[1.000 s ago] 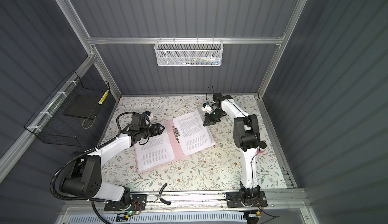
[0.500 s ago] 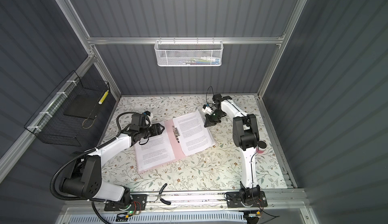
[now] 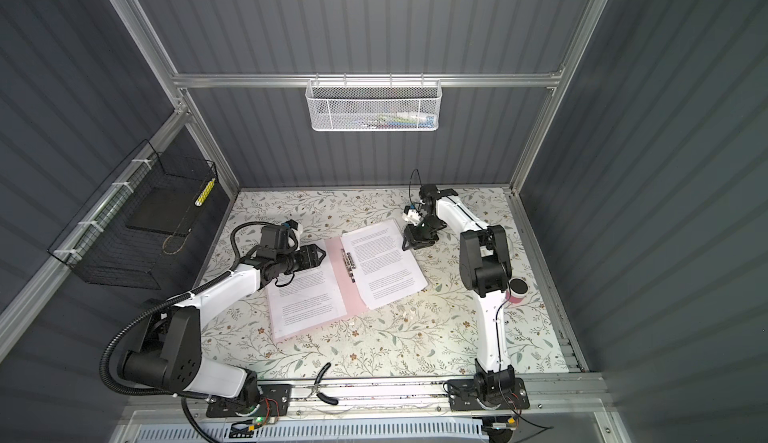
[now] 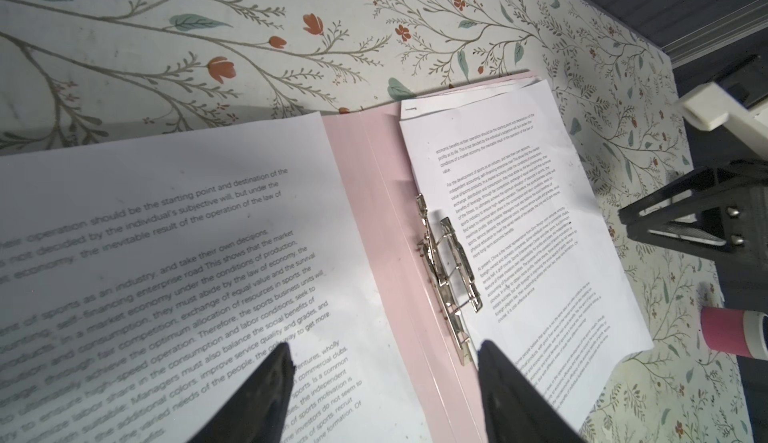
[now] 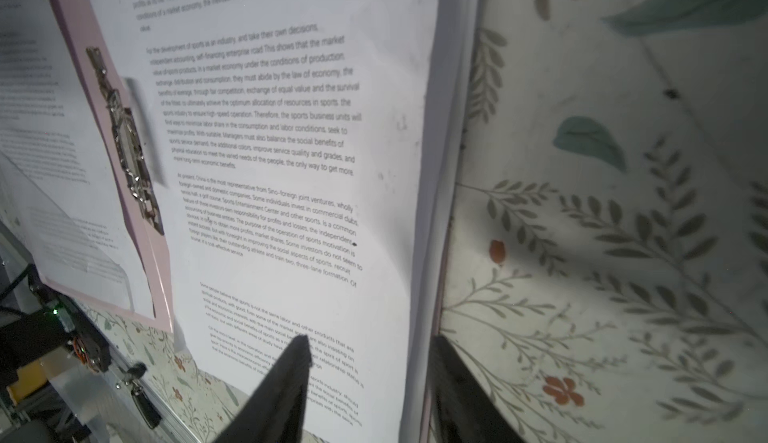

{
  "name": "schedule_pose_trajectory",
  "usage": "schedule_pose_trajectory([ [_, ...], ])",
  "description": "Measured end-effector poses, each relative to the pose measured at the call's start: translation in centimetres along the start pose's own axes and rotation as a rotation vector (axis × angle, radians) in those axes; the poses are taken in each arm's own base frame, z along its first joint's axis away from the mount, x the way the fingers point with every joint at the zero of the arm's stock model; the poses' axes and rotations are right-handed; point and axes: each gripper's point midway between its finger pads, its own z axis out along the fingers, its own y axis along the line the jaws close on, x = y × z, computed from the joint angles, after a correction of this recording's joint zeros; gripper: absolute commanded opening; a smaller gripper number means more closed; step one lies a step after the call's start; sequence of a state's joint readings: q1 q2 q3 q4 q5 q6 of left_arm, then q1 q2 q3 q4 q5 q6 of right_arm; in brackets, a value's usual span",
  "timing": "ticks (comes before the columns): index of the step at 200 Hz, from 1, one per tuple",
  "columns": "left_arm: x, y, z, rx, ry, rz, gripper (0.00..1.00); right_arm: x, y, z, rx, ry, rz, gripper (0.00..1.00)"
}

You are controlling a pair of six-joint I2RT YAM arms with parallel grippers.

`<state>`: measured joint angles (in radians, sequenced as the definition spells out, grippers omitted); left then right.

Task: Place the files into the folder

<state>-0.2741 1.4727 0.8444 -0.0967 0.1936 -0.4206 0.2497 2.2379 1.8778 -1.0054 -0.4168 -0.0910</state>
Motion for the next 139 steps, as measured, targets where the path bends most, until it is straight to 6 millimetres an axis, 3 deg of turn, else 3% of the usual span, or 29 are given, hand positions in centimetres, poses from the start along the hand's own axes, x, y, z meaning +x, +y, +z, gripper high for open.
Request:
schedule_pose_trajectory([
  [32, -0.2, 1.3, -0.8, -0.083, -0.018, -0.003, 0.73, -1.6, -1.2, -1.2, 0.093, -0.060, 0.023, 0.61],
  [65, -0.9, 3.4, -3.9, -0.239, -0.083, -0.044, 0.75, -2.2, -2.2, -1.2, 0.149, -0.090, 0.050, 0.60],
  [93, -0.4, 6.7, -6.5, -0.413, -0.112, -0.127, 0.80, -2.0, -2.8, -0.4, 0.162, -0.096, 0.079, 0.60],
  [139, 2.0, 12.9, -8.2, -0.600, -0.074, -0.279, 0.84, -2.8, -2.8, -0.5, 0.157, -0.131, 0.089, 0.61],
])
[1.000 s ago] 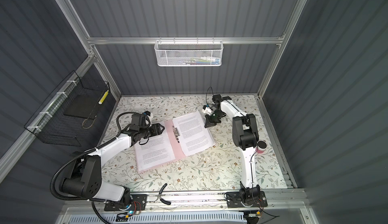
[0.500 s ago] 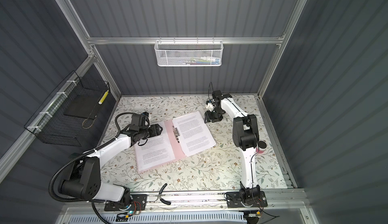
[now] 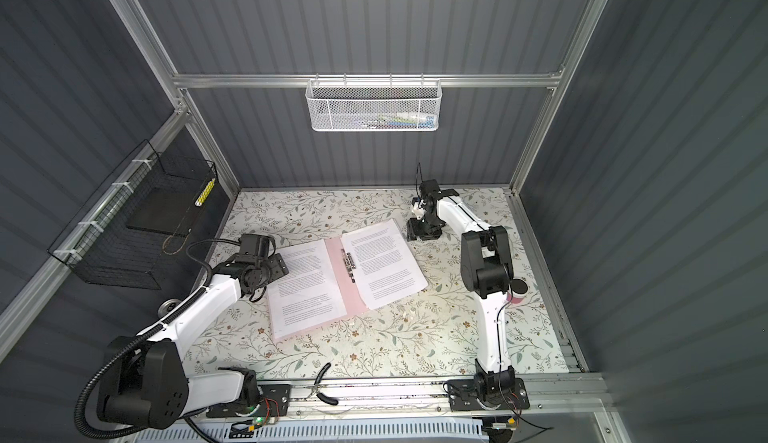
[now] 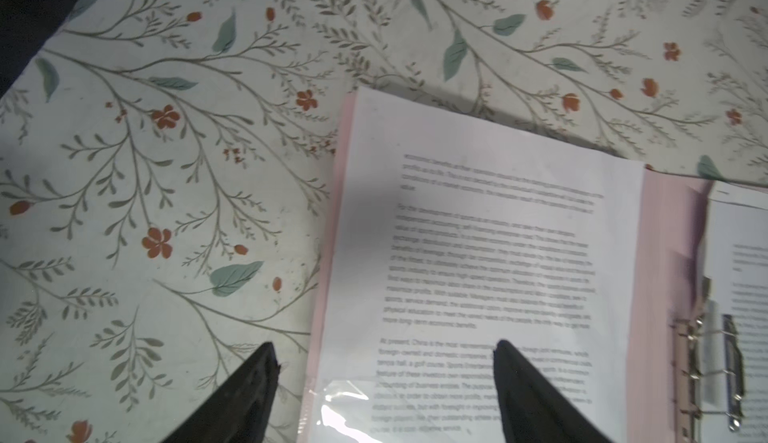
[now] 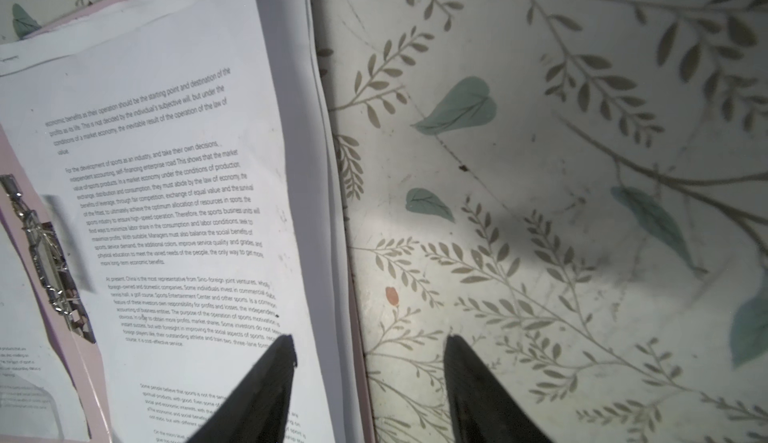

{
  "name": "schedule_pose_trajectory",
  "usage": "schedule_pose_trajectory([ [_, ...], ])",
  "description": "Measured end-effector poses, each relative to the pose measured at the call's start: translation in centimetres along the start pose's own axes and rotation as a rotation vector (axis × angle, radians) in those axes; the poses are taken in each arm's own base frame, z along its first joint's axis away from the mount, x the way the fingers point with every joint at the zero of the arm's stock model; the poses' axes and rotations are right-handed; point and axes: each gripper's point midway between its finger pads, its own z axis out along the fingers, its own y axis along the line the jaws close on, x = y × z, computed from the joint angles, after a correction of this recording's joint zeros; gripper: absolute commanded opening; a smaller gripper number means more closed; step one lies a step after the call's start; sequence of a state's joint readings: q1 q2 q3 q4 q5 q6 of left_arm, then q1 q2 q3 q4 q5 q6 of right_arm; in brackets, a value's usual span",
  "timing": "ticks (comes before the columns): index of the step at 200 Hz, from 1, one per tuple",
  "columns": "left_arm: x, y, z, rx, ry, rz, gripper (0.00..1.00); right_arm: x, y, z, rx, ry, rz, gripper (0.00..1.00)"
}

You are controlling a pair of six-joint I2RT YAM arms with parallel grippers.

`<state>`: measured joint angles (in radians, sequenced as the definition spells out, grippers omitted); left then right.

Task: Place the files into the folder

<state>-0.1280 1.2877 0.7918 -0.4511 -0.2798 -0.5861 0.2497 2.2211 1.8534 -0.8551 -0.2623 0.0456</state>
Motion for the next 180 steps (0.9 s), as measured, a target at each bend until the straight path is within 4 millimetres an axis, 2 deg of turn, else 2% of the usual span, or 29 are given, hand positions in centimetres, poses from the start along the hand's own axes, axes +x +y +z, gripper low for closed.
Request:
schedule_pose_trajectory([
  [26, 0.9, 2.3, 1.1, -0.033, 0.037, -0.056, 0.86, -0.4, 0.3, 0.0, -0.022, -0.017, 0.001, 0.61],
  [52, 1.7, 2.8, 2.0, 0.002, 0.064, -0.094, 0.86, -0.7, 0.5, 0.2, -0.037, -0.030, 0.012, 0.61],
  [83, 1.8, 1.5, 2.7, 0.110, 0.056, -0.123, 0.86, 0.3, 0.3, 1.3, -0.065, -0.011, 0.040, 0.61],
  [113, 0.8, -0.4, 3.2, 0.208, 0.030, -0.127, 0.85, 0.9, 0.1, 1.6, -0.071, 0.006, 0.060, 0.61],
  [154, 1.0, -2.3, 5.0, 0.288, 0.056, -0.121, 0.83, 0.7, -0.9, 1.7, -0.044, -0.008, 0.101, 0.61],
  [180, 1.1, -3.4, 6.2, 0.333, 0.077, -0.116, 0.82, 1.6, -1.7, 2.2, -0.025, 0.010, 0.141, 0.60],
])
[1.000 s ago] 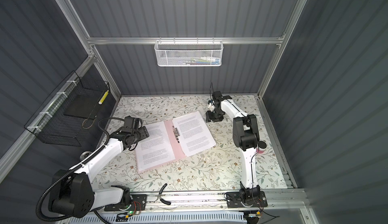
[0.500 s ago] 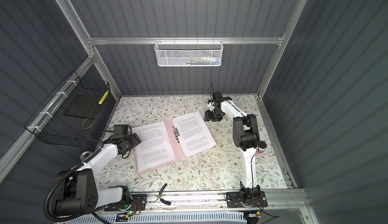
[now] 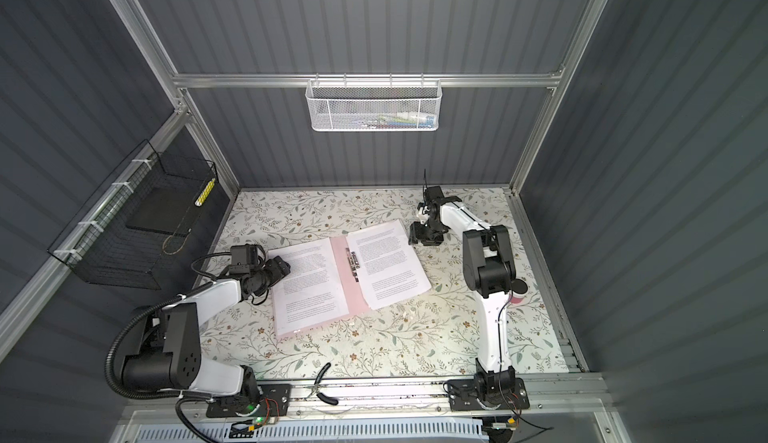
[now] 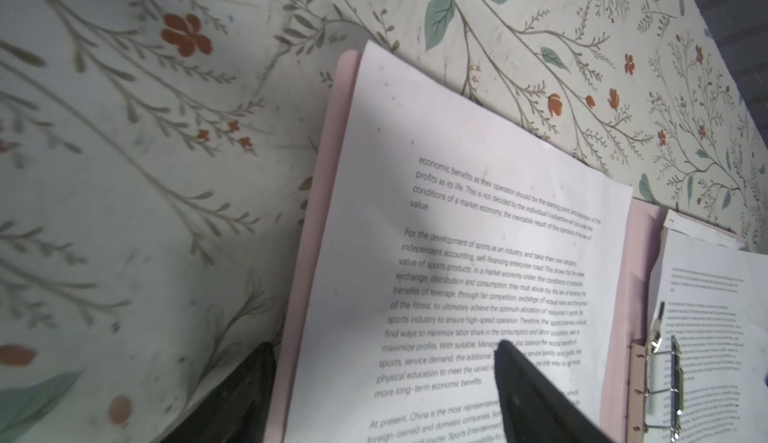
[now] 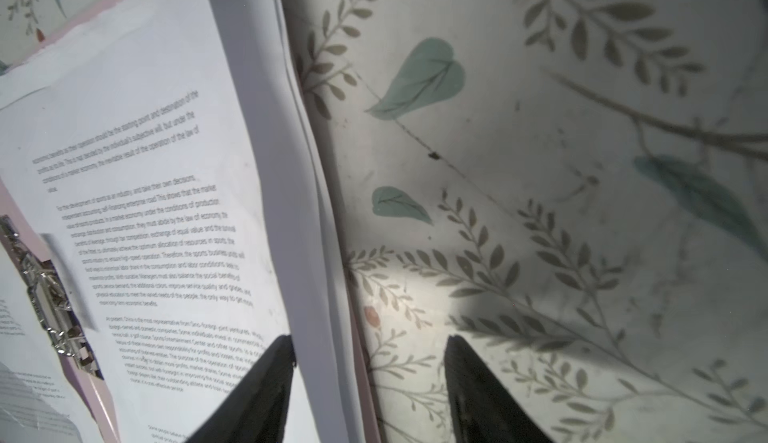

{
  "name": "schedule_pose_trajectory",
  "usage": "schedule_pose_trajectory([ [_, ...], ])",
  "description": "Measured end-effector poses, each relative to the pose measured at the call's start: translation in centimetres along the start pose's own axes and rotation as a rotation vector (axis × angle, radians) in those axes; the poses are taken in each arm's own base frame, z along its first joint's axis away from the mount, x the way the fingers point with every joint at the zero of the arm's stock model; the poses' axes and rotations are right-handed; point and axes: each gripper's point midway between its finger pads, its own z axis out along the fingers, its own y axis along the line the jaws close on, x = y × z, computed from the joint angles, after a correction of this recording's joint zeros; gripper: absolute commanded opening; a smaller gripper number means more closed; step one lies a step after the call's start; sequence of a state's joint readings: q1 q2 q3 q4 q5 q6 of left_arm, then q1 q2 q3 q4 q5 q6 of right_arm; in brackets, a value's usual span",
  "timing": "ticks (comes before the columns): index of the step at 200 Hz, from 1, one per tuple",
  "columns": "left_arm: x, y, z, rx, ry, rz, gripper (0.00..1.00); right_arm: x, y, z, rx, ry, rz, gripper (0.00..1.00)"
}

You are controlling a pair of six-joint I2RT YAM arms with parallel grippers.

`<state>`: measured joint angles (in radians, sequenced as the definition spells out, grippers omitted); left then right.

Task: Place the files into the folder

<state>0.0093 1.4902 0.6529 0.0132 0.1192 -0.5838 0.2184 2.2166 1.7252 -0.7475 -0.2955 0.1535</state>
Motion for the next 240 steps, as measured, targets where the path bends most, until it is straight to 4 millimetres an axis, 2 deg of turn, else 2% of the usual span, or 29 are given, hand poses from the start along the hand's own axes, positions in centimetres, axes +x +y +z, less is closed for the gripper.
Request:
schedule_pose_trajectory([
  [21, -0.9, -1.1, 1.0, 0.039, 0.000, 0.006, 0.82, 1.0, -0.5, 0.1, 0.007, 0.010, 0.033, 0.60],
  [81, -3.8, -3.9, 2.7, 0.130, -0.024, 0.035, 0.80, 3.6, -0.1, -1.0, -0.013, 0.008, 0.092, 0.59],
  [141, -3.7, -4.4, 2.8, 0.156, -0.011, 0.049, 0.79, 3.8, -0.4, -0.5, -0.007, 0.000, 0.124, 0.59],
  [171, -3.6, -4.5, 2.8, 0.158, -0.008, 0.052, 0.79, 4.2, -0.3, -1.1, -0.005, -0.011, 0.133, 0.60],
  [212, -3.6, -4.6, 2.8, 0.165, -0.005, 0.053, 0.78, 6.5, 0.9, -3.8, -0.018, -0.042, 0.130, 0.60],
  [240, -3.7, -4.7, 2.6, 0.170, -0.010, 0.054, 0.77, 9.4, 1.9, -4.5, -0.035, -0.032, 0.128, 0.60],
])
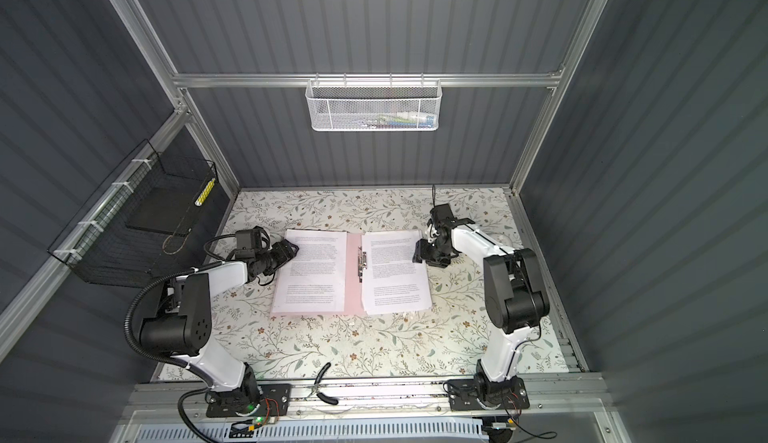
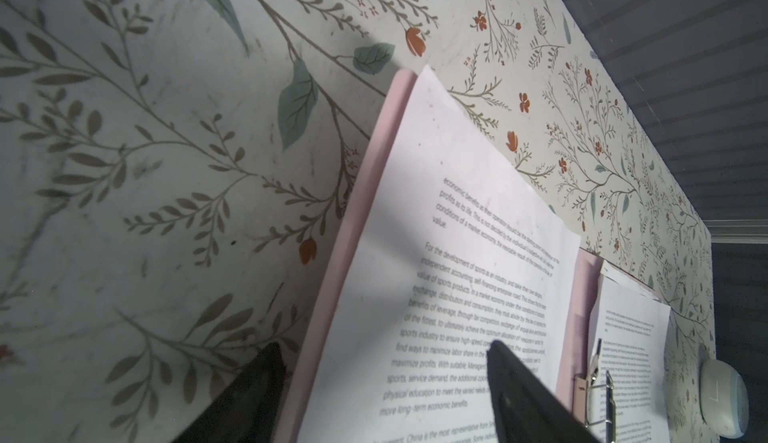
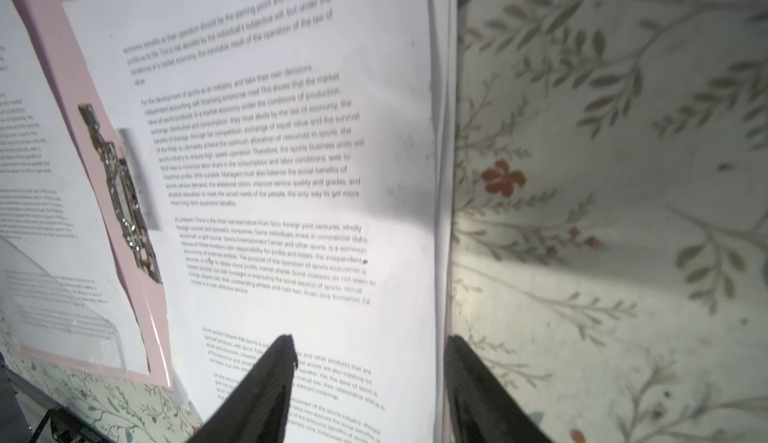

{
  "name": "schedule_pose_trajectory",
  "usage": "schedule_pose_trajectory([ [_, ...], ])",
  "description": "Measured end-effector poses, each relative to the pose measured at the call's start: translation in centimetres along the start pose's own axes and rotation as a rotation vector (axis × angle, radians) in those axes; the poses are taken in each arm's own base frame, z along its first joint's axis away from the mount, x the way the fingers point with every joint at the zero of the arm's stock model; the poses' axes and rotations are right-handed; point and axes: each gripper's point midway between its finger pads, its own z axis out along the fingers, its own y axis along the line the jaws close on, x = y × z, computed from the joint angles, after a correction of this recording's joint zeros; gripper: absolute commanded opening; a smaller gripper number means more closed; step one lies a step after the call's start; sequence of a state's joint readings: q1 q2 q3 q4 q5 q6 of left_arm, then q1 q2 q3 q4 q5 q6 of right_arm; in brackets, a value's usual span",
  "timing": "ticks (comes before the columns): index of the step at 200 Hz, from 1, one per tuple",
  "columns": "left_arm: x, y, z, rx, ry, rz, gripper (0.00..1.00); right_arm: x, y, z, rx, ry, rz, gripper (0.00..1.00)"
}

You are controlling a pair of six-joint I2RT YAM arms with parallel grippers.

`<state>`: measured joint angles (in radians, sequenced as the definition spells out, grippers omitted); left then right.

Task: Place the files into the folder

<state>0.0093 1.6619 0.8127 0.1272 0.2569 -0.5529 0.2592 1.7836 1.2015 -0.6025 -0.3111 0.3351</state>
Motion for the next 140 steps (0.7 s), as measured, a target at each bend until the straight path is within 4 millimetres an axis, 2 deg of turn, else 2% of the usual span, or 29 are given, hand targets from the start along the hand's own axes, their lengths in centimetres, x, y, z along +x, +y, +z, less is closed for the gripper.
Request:
schedule_pose_trajectory([
  [41, -0.4, -0.6, -0.7, 0.015, -0.011, 0.009, 0.77, 4.8, -0.6, 1.3, 0.021, 0.084, 0.028, 0.57],
  [68, -0.4, -0.7, -0.8, 0.015, -0.012, 0.014, 0.76, 7.1, -1.1, 1.7, 0.036, 0.123, 0.047, 0.56],
  [88, -0.3, -0.6, -0.8, 0.012, -0.008, 0.014, 0.76, 7.7, -0.9, 1.0, 0.033, 0.108, 0.047, 0.56],
  [116, -0.3, -0.6, -0.8, 0.012, -0.007, 0.015, 0.76, 7.4, -0.4, -0.4, 0.024, 0.060, 0.039, 0.56],
  [140, -0.2, -0.6, -0.8, 0.012, -0.006, 0.014, 0.75, 7.5, -0.4, -0.6, 0.022, 0.051, 0.045, 0.55],
])
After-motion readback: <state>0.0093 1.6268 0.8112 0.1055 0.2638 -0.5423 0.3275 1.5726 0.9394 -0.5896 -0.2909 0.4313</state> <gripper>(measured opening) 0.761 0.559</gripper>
